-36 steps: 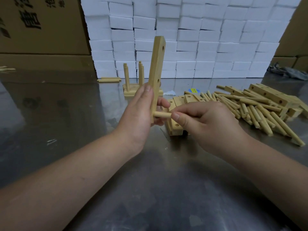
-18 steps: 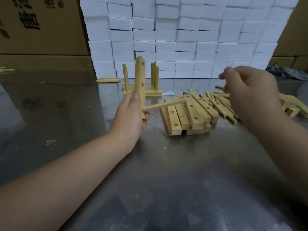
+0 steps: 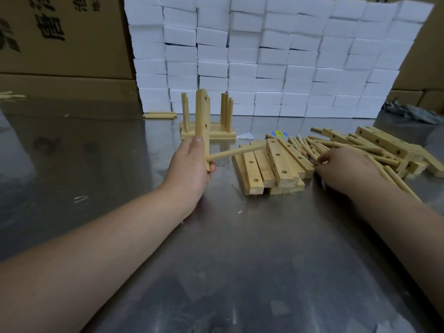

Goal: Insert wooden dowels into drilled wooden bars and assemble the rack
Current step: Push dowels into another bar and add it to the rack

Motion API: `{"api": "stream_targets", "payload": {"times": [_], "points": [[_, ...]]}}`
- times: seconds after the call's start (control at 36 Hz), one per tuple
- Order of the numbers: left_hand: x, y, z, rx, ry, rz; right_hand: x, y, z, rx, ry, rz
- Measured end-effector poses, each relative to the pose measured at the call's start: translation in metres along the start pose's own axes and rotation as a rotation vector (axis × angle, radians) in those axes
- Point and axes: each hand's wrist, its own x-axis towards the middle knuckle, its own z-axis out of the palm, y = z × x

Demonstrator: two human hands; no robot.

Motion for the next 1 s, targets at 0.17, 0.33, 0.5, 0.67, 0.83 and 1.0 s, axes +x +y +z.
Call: {"api": "stream_targets", "payload": {"times": [0.17, 0.33, 0.5, 0.67, 0.83, 1.0], "points": [[0.001, -0.001, 0.0, 0.005, -0.002, -0.022, 0.001, -0.002, 0.003, -0.103, 0.018, 0.059], [0.0, -0.002, -0.001, 0.04, -0.012, -0.023, 0.001, -0.004, 0.001, -0.115, 0.031, 0.097], [-0.001, -0.001, -0.001, 0.058, -0.024, -0.019, -0.001, -0.006, 0.003, -0.113, 0.049, 0.086], [-0.003, 0.0, 0.0, 0.061, -0.037, -0.025, 0.002, -0.004, 0.008, -0.134, 0.047, 0.058], [-0.005, 0.002, -0.001, 0.068, -0.044, -0.033, 0.004, -0.005, 0.006, -0.112, 0.107, 0.135], [-0.009, 0.005, -0.001, 0.059, -0.105, -0.012, -0.006, -0.014, -0.007, 0.331, 0.502, 0.002]]}}
